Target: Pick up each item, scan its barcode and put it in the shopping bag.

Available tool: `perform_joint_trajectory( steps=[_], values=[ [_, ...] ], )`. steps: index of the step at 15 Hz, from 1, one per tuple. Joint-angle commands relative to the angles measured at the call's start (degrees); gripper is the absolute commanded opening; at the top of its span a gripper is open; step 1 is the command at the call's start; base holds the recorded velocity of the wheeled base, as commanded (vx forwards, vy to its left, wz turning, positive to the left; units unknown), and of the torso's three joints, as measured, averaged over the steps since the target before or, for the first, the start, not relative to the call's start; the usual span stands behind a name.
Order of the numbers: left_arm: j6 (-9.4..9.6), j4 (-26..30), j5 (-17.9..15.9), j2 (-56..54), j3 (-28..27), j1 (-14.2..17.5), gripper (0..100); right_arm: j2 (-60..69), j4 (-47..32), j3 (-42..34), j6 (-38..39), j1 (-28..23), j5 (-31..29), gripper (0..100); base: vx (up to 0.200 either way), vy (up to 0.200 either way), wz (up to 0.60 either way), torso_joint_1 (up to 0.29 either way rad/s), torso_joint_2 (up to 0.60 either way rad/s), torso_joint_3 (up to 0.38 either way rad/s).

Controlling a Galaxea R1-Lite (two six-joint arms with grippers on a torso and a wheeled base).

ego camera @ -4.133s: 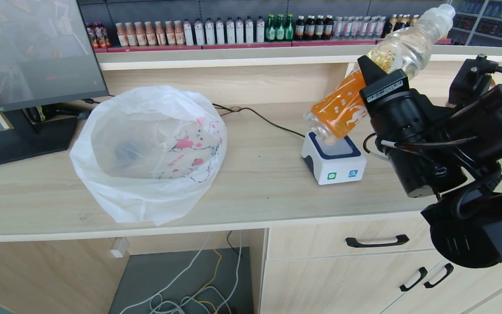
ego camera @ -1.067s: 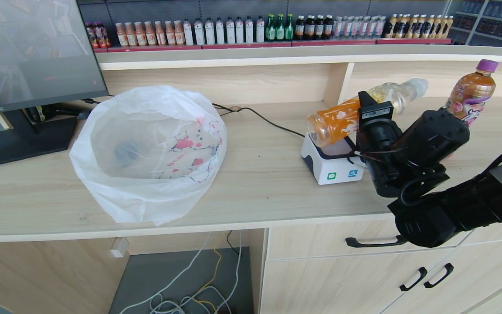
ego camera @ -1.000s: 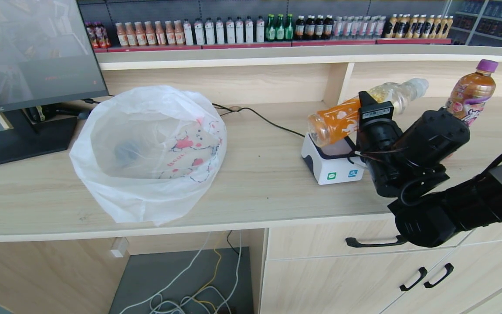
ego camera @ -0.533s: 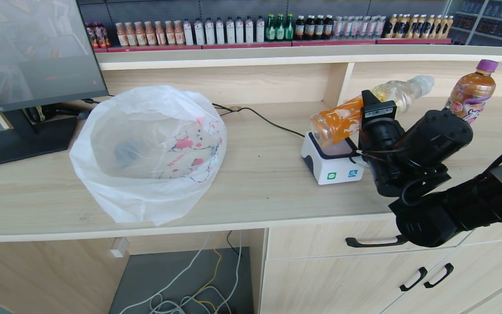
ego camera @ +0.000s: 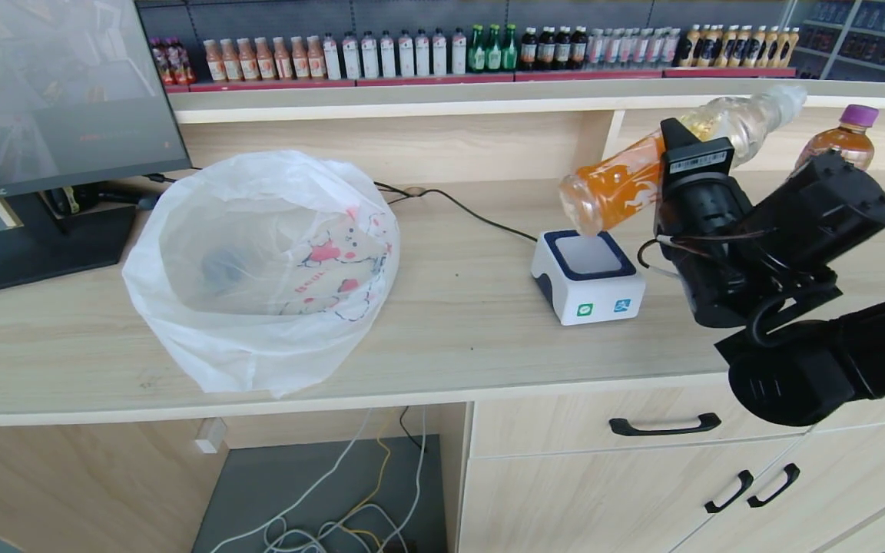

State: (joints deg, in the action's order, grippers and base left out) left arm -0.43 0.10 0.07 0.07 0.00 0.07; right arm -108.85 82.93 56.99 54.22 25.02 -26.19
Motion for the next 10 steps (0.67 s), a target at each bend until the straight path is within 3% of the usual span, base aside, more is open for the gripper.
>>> perform_joint_trajectory(
  steps=[1, 5, 10],
  values=[
    [-0.01, -0.01, 0.01, 0.01, 0.00, 0.01, 100, 2.85, -0.14, 0.31, -2.46, 0.03, 2.10, 0, 0.000, 0.000, 0.00, 0.000, 0.00, 0.000],
    [-0.01, -0.01, 0.01, 0.01, 0.00, 0.01, 100, 5.14, -3.22, 3.30, -10.10, 0.65, 5.00, 0, 0.000, 0.000, 0.00, 0.000, 0.00, 0.000],
    [-0.01, -0.01, 0.01, 0.01, 0.00, 0.01, 100, 8.74, -8.75, 7.08, -19.42, 7.86, 5.09, 0, 0.000, 0.000, 0.00, 0.000, 0.00, 0.000]
  ],
)
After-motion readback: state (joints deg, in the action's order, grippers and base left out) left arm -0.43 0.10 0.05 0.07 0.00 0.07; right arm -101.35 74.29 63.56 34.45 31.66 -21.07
